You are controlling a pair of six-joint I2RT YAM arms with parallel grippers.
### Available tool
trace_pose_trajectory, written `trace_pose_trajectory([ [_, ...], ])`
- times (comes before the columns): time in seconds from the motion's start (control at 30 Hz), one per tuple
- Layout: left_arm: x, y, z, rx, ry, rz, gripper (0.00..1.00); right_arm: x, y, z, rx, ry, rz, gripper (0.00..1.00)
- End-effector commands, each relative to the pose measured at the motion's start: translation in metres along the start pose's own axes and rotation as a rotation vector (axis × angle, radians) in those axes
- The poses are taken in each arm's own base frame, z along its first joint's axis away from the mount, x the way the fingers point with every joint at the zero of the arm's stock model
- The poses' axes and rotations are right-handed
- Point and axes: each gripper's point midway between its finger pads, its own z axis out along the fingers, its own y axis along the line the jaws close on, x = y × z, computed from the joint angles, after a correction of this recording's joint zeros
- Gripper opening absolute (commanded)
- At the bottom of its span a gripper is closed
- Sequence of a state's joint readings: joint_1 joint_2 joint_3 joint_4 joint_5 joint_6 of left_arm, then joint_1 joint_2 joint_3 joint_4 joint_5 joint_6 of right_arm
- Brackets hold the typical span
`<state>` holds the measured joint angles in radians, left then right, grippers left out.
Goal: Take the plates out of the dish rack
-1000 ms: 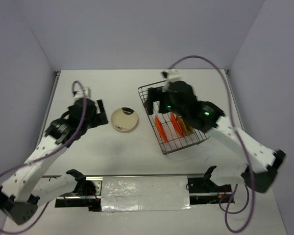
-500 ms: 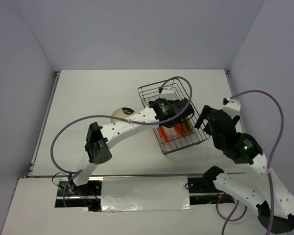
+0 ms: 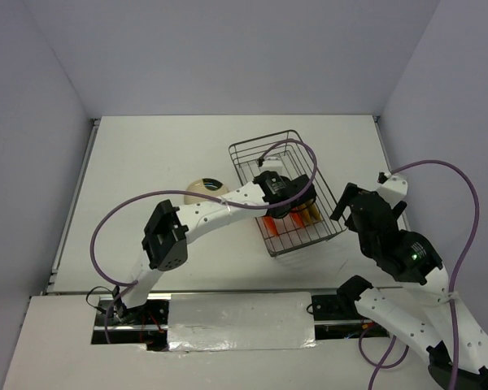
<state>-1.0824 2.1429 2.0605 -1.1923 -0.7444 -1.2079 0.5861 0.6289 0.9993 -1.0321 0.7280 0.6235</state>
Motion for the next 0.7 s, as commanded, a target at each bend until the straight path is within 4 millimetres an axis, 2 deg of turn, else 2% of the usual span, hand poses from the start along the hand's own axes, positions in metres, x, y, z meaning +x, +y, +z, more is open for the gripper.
trace_pose_trajectory([
  [0.0,-0.01,0.002,-0.003,0.016,-0.008,-0.022,0.29,-0.002,0.006,0.006,-0.001,-0.011,0.0,0.97],
  [0.07,-0.013,-0.003,-0.007,0.04,-0.007,-0.025,0.26,-0.002,0.009,0.007,-0.004,-0.006,-0.006,0.97],
  [0.17,-0.022,-0.009,-0.016,0.082,-0.015,-0.045,0.16,-0.003,0.01,0.007,-0.009,-0.007,-0.009,0.97],
  [0.2,-0.025,-0.012,-0.019,0.099,-0.017,-0.049,0.08,-0.003,0.01,0.007,-0.011,-0.007,-0.011,0.97],
  [0.27,-0.034,-0.016,-0.028,0.136,-0.027,-0.073,0.0,-0.004,0.01,0.006,-0.017,-0.009,-0.012,0.97],
  [0.37,-0.048,-0.017,-0.042,0.182,-0.046,-0.107,0.0,-0.007,0.009,0.004,-0.018,-0.014,-0.014,0.97],
  [0.5,-0.071,-0.007,-0.06,0.199,-0.096,-0.165,0.0,-0.009,0.011,0.001,-0.035,-0.017,-0.016,0.98],
  [0.67,-0.105,0.024,-0.079,0.198,-0.151,-0.227,0.0,-0.015,0.015,-0.002,-0.062,-0.026,-0.016,0.99],
])
